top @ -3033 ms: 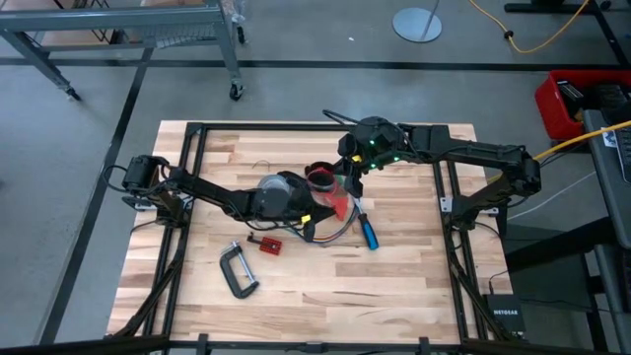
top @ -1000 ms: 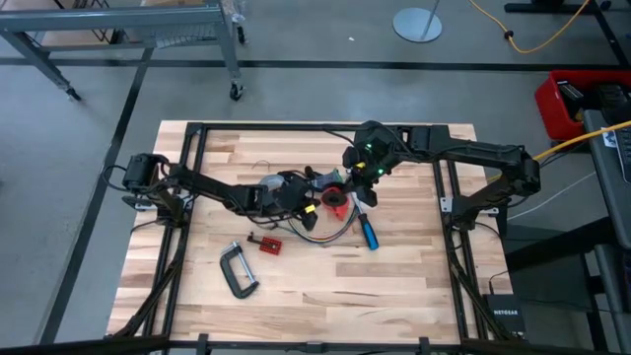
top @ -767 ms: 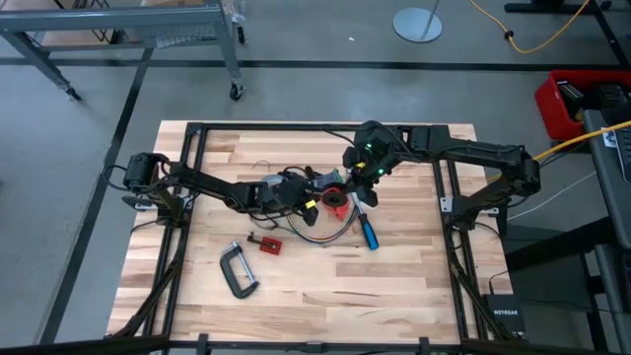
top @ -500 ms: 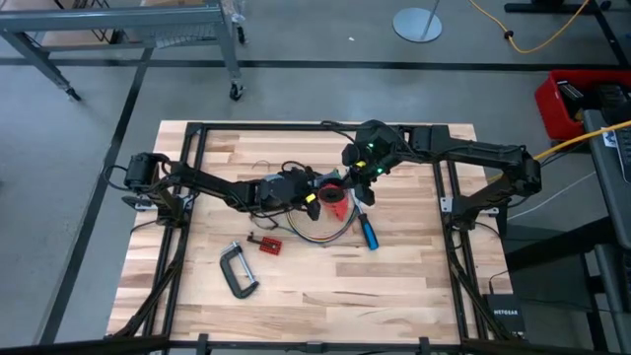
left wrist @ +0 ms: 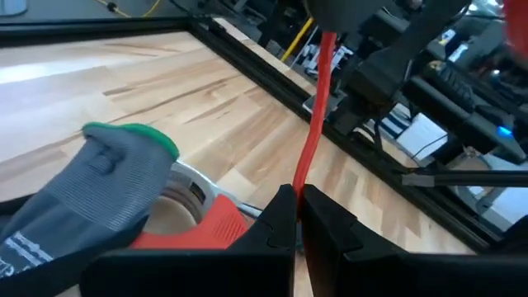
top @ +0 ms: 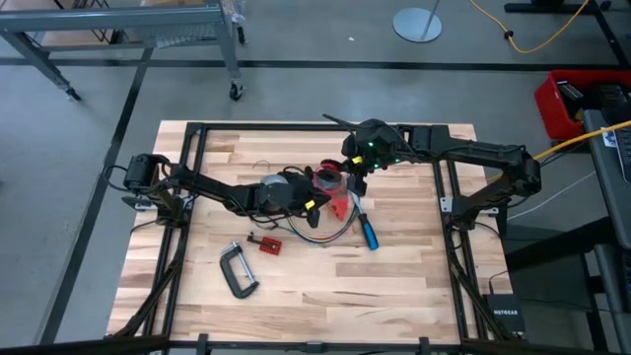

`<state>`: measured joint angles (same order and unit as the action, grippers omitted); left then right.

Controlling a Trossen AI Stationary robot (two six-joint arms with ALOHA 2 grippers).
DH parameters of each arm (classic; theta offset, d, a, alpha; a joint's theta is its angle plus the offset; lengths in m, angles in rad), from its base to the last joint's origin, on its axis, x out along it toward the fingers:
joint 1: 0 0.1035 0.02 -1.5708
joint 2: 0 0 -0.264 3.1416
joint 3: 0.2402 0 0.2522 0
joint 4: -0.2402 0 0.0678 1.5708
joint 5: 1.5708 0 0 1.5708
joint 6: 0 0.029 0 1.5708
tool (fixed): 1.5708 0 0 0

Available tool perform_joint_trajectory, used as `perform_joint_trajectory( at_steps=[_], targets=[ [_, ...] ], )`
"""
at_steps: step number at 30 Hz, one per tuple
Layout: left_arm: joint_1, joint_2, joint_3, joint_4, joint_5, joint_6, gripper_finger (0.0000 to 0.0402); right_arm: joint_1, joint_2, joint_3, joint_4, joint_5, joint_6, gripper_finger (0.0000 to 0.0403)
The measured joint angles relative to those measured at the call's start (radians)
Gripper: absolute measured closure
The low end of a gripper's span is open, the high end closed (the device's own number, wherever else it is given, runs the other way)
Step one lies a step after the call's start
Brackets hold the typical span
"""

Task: Coil cords
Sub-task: Coil the red wire cable onto the black spool

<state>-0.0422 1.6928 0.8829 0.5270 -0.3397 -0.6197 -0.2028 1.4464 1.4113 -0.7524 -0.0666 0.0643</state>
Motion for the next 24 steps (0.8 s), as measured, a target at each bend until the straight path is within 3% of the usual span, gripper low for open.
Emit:
perform_joint_trajectory(
  at_steps=[5,18,24],
  targets=[
    [0.012,0.0,0.001,-0.044,-0.001,0.016,0.0401,0.0,0.0,0.0,-0.007,-0.016,0.0,0.0398],
    [0.045,-0.002,0.003,-0.254,-0.059,0.014,0.0401,-0.001,0.003,0.0,-0.006,-0.206,0.001,0.0398],
    [0.047,-0.002,0.002,-0.258,-0.05,-0.003,0.0387,-0.001,0.003,0.0,0.001,-0.208,0.002,0.0398]
  ],
)
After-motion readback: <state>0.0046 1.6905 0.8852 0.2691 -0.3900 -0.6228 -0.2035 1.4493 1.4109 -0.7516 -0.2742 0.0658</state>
